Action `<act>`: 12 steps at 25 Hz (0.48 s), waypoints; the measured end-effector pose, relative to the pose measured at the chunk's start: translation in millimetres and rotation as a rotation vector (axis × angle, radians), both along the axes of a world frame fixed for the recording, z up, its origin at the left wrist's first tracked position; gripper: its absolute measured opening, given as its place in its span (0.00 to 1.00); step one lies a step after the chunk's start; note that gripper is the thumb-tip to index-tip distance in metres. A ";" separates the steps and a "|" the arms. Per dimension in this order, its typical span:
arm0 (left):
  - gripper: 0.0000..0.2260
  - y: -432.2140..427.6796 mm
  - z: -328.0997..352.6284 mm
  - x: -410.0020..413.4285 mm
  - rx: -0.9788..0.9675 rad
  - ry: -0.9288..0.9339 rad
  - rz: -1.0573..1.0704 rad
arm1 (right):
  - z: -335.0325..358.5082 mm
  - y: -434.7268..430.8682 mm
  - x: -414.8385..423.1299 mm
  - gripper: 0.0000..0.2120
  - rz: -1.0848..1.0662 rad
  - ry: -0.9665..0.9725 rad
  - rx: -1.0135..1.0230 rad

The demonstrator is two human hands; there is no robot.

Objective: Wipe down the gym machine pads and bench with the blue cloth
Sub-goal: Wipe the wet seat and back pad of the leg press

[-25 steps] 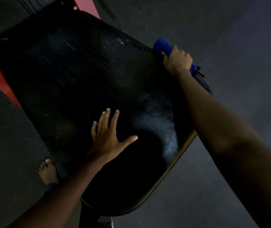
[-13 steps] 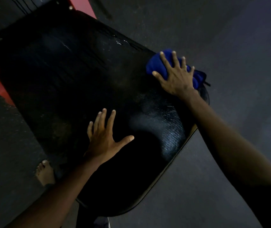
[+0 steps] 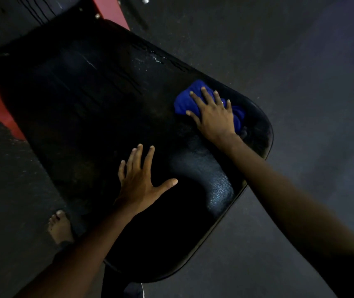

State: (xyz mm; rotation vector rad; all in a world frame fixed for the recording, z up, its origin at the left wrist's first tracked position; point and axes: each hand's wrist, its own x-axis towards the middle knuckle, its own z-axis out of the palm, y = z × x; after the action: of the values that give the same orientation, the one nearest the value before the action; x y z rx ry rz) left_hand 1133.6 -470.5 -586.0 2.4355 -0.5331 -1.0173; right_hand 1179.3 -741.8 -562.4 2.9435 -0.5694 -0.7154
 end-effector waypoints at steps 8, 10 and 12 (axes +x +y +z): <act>0.51 0.7 -0.7 -2.7 -0.020 -0.035 0.022 | -21.6 -0.3 34.8 0.25 0.043 -0.022 0.022; 0.51 0.8 -1.4 -2.5 -0.024 -0.005 -0.006 | -9.8 -32.7 29.0 0.25 -0.109 -0.072 -0.028; 0.51 2.0 -2.2 -1.7 -0.042 0.009 -0.002 | -2.6 -51.7 38.6 0.23 -0.291 -0.089 -0.036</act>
State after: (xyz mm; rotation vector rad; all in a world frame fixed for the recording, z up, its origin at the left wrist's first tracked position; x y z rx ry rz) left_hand 1132.0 -468.5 -588.2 2.3930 -0.5489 -1.0076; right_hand 1217.8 -793.5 -565.0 2.9015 -1.0217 -0.5890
